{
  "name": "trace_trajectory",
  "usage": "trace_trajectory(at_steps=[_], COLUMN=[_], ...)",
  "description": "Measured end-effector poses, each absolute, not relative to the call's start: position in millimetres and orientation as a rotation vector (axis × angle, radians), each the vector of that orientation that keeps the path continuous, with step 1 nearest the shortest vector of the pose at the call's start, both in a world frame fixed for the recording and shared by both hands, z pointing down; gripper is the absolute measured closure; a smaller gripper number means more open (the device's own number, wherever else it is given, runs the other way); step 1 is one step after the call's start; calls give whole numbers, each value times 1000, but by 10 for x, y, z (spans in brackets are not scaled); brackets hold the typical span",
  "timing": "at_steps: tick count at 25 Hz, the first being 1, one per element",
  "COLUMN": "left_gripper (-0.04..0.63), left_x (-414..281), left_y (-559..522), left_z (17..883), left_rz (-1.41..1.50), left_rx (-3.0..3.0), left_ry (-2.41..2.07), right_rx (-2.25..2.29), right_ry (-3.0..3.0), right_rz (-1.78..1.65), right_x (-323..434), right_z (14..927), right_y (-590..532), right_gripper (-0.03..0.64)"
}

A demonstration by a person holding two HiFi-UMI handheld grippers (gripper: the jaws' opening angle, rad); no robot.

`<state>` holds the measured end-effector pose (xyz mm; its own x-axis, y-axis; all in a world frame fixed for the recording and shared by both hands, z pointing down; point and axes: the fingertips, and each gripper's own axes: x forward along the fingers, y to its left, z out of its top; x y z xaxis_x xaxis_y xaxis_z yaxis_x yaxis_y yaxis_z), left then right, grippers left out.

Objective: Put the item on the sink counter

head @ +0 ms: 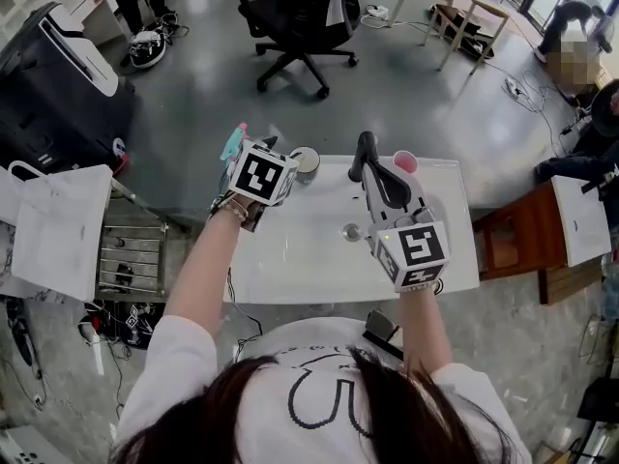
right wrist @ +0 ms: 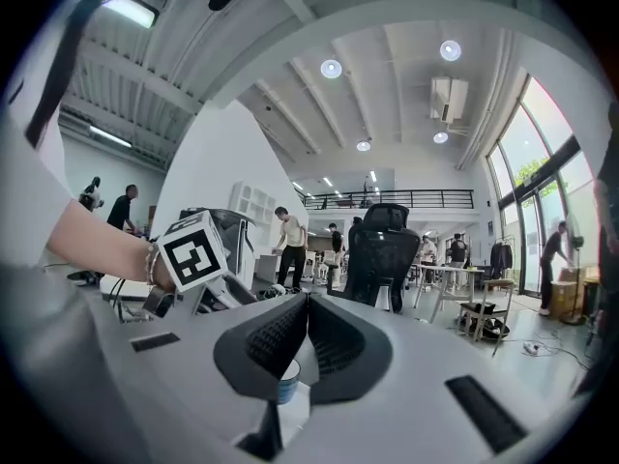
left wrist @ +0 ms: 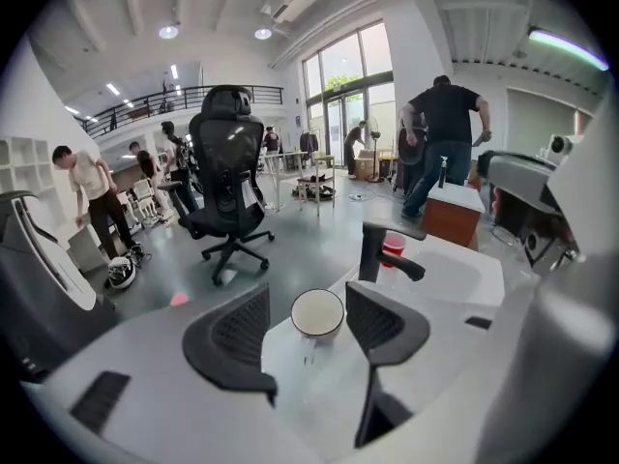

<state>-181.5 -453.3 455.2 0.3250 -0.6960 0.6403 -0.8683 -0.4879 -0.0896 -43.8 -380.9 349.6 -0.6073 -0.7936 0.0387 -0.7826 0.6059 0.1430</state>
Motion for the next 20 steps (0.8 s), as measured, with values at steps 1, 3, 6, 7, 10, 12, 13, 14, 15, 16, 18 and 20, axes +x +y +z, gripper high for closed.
trace_trajectory(at_steps=[1,3,6,7,10,12,13,14,15,16,18,20], left_gripper=[345,345,347,361,401,427,442,454,472,492,527,563], left_x=[-1835,-1870,-1942,-1973,-2075,-2130,-2153,-2177,-2204,-2236,-2307,-2374], left_y=[-4484,-4380,-4212,-4153,-3985,-3878,-3823,-3769,-3717,-3668,-3572,-3475], left_z=[4509,4404,4229,4163,3967,3850,3788,3726,3669,3622,3549,3489], left_rz=[895,851,783,759,687,633,603,572,543,517,469,414], left_rx=[2335,2354,2393,2412,2464,2493,2510,2526,2541,2552,2568,2576], left_ry=[-1425,-1451,-1497,-1516,-1580,-1616,-1634,-1655,-1679,-1707,-1758,-1795], right_rx=[1349,1360,1371,1374,1382,1387,1391,1396,1403,1412,1426,1431], right_ry=[-2726,-2728,-2728,-2727,-2721,-2717,-2716,-2715,-2714,-2712,-2709,-2707], right_rz=[-175,-188,-211,-220,-250,-268,-274,-279,-283,-286,-291,-299], right_x=[-447,-465,-519,-544,-615,-647,-659,-668,-675,-680,-696,-726], right_z=[3468,3412,3339,3314,3245,3201,3175,3148,3123,3102,3072,3051], right_y=[-3772,-3693,-3560,-3513,-3380,-3300,-3262,-3227,-3193,-3161,-3100,-3046], right_gripper=[589,590,589,589,589,589,589,589,589,590,589,589])
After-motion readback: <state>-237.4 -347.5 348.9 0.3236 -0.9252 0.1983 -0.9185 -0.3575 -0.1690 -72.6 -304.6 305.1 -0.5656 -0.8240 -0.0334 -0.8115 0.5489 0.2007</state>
